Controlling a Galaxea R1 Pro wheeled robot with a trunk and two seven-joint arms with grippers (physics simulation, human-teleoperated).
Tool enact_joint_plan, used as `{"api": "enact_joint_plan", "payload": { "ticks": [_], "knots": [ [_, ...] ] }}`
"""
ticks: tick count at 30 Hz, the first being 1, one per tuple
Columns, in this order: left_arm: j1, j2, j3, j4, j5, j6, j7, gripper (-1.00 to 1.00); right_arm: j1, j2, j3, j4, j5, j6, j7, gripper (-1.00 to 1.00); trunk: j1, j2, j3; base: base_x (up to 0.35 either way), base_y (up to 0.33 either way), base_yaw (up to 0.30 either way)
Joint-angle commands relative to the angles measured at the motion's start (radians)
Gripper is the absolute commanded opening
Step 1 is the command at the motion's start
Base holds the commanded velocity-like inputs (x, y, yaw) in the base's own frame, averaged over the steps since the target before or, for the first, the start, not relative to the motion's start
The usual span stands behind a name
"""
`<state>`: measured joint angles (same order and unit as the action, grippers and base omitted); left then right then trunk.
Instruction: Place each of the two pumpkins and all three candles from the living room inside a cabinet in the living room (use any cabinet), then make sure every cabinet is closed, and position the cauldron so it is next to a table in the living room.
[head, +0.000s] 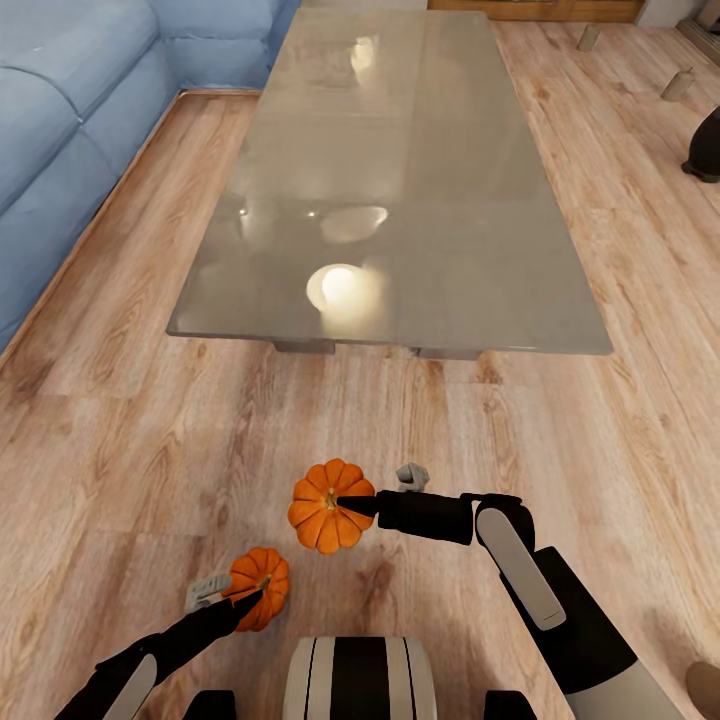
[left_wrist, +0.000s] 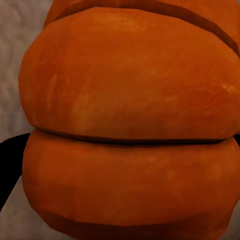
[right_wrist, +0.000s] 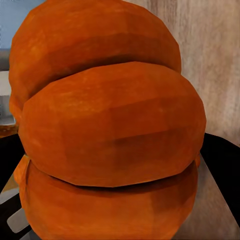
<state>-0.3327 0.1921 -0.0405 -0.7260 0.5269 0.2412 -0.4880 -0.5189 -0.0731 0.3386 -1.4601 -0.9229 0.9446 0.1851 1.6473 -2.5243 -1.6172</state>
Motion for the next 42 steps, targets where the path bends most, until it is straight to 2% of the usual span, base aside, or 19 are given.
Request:
{"api": "enact_joint_plan", "payload": {
  "ticks": [1,30,34,42],
  "knots": [
    [0.0,0.001,0.001,0.0,-0.001,0.004,0.026,-1.0,-0.001,0.0,0.0,0.0,0.008,0.002,0.008,-1.0,0.0,0.0,-0.001,0.001,-0.001,0.0],
    [0.0,0.007,0.007,0.0,-0.001,0.004,0.026,-1.0,-0.001,0.0,0.0,0.0,0.007,0.002,0.008,-1.0,0.0,0.0,-0.001,0.0,0.0,0.0],
    [0.0,0.007,0.007,0.0,-0.001,0.004,0.026,-1.0,-0.001,0.0,0.0,0.0,0.007,0.002,0.008,-1.0,-0.002,0.001,0.015,0.0,0.0,0.0],
    [0.0,0.007,0.007,0.0,-0.001,0.004,0.026,-1.0,-0.001,0.0,0.0,0.0,0.007,0.002,0.008,-1.0,-0.002,0.001,0.015,0.0,0.0,0.0]
  ]
}}
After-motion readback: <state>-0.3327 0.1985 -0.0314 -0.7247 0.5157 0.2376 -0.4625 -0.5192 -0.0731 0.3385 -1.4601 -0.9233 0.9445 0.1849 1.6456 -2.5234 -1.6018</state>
